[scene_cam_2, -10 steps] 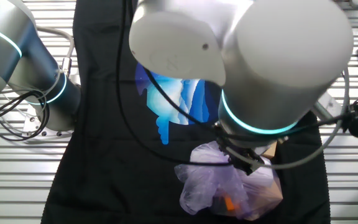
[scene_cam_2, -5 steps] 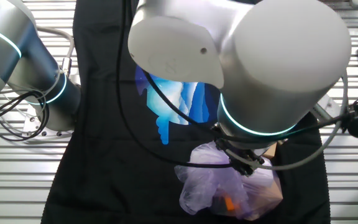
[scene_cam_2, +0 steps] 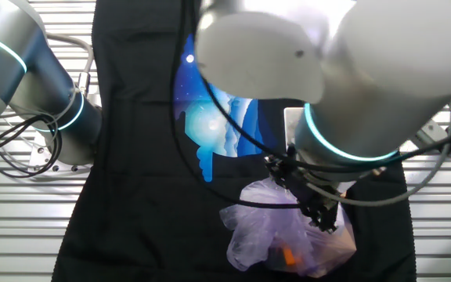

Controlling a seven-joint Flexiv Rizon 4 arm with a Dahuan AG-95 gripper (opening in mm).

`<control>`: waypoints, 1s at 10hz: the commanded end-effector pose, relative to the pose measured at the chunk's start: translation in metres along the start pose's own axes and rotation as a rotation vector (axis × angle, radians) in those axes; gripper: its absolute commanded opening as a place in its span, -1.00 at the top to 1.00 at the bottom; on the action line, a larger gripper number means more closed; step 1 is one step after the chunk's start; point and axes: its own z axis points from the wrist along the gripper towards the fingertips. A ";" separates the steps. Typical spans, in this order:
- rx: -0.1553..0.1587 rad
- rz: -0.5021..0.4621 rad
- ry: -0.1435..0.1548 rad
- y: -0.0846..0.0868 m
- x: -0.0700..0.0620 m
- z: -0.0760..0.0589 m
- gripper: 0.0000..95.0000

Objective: Pick up a bag of things

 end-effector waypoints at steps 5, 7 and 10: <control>0.008 0.021 -0.011 0.008 0.020 0.025 -1.00; 0.007 0.019 -0.017 0.004 0.022 0.039 -1.00; 0.008 0.019 -0.027 0.001 0.020 0.050 -1.00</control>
